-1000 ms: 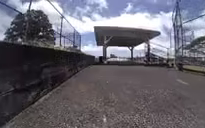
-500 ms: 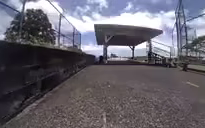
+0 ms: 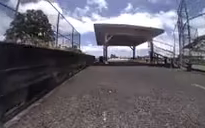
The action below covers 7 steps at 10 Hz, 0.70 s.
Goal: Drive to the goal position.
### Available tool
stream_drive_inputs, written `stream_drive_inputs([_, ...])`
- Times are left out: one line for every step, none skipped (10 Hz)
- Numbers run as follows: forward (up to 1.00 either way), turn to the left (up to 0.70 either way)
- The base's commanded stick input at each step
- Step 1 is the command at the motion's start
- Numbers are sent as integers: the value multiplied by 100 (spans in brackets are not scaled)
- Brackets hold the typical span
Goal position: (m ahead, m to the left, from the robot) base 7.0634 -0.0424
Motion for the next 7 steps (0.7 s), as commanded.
stream_drive_inputs([70,34])
stream_drive_inputs([70,29])
stream_drive_inputs([70,5])
stream_drive_inputs([70,3])
stream_drive_inputs([70,2])
stream_drive_inputs([70,1])
stream_drive_inputs([70,0])
